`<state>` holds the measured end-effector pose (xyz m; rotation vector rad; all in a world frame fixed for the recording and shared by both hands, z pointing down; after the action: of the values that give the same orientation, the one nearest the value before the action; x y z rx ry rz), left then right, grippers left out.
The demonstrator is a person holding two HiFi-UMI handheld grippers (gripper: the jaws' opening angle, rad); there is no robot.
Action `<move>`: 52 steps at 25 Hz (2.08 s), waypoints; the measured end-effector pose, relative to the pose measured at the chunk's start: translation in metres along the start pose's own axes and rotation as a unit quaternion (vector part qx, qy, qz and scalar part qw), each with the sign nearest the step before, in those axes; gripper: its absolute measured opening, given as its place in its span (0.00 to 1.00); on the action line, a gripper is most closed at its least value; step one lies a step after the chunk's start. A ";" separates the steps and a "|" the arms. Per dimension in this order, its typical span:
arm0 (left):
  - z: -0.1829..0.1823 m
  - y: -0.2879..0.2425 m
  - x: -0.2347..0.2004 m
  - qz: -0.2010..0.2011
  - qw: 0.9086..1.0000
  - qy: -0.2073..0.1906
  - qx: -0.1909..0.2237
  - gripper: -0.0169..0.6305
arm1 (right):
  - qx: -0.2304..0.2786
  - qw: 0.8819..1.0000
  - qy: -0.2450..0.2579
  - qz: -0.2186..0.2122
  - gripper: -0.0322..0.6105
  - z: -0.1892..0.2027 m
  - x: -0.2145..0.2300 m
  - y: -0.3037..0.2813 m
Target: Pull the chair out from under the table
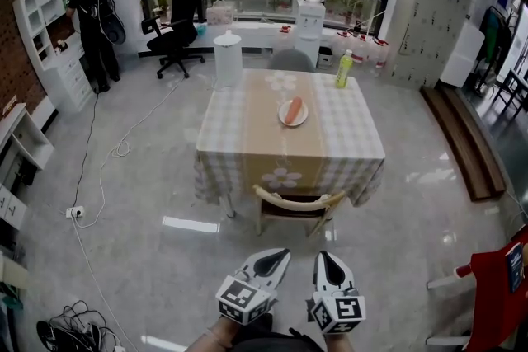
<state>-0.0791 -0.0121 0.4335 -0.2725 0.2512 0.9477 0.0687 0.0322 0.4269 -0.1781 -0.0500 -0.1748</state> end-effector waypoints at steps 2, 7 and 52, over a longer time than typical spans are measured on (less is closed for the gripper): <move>-0.003 -0.006 -0.009 0.000 1.000 -0.003 0.000 0.04 | 0.014 1.000 -0.004 -0.006 0.07 0.000 -0.001 -0.008; 0.000 -0.013 -0.020 -0.005 1.000 -0.019 -0.004 0.04 | 0.018 1.000 -0.001 -0.001 0.07 0.007 -0.004 -0.017; -0.039 -0.151 -0.099 0.006 0.999 -0.036 -0.023 0.04 | 0.008 0.992 0.022 -0.123 0.07 -0.024 0.094 -0.180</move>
<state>-0.0130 -0.1841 0.4475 -0.2796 0.1647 0.9744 0.1298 -0.1622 0.4405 -0.1525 -0.0299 -0.4232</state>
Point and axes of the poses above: the fingertips, and each gripper's own axes: y backward along the fingers, x to its right, z out of its underside, the point moved 7 cm from there along y, backward along the fingers, and after that the axes turned 6 degrees about y, right-handed, at the moved point
